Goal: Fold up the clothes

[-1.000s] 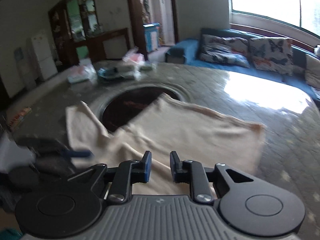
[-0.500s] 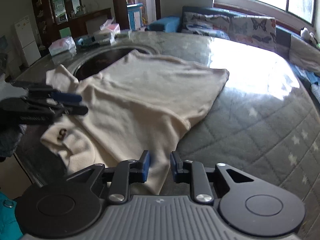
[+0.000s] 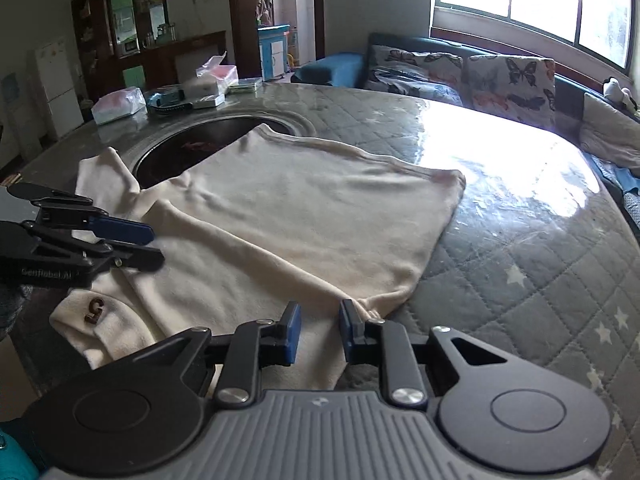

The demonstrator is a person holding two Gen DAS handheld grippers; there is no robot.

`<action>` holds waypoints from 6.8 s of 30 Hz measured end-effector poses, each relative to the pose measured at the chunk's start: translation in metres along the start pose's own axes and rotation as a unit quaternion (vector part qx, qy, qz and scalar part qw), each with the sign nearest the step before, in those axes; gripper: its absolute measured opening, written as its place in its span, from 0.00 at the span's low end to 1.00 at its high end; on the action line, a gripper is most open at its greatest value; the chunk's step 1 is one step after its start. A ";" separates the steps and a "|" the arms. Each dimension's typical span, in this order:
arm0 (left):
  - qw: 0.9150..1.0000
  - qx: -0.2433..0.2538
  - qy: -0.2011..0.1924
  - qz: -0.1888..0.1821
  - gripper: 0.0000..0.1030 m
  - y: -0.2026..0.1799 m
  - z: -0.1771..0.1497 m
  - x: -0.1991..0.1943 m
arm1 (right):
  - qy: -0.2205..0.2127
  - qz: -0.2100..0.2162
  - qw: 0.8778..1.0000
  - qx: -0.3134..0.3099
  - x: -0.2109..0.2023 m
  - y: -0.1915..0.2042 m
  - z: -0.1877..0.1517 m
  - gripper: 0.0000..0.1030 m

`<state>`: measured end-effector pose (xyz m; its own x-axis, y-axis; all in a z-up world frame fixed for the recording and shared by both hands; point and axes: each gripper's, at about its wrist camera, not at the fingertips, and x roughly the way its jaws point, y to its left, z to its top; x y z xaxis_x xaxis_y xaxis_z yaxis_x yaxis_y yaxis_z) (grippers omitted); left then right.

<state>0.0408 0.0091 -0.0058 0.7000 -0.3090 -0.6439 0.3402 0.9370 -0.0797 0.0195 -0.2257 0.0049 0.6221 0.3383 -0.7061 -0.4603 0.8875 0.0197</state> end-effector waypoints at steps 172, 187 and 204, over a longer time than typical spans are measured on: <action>0.996 0.076 0.003 -0.042 0.26 0.020 -0.024 -0.036 | -0.014 0.041 0.990 -0.131 0.002 0.052 0.009 0.26; 0.970 0.238 -0.007 -0.041 0.35 -0.004 -0.052 -0.071 | 0.008 0.064 0.990 -0.125 -0.006 0.055 -0.008 0.28; 0.939 0.333 -0.065 -0.052 0.12 -0.036 -0.063 -0.047 | 0.015 0.063 0.983 -0.170 -0.042 0.064 -0.015 0.44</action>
<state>-0.0443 -0.0001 -0.0206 0.6969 -0.4511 -0.5575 0.6985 0.6033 0.3850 -0.0457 -0.1877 0.0247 0.5306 0.4251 -0.7333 -0.7209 0.6813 -0.1267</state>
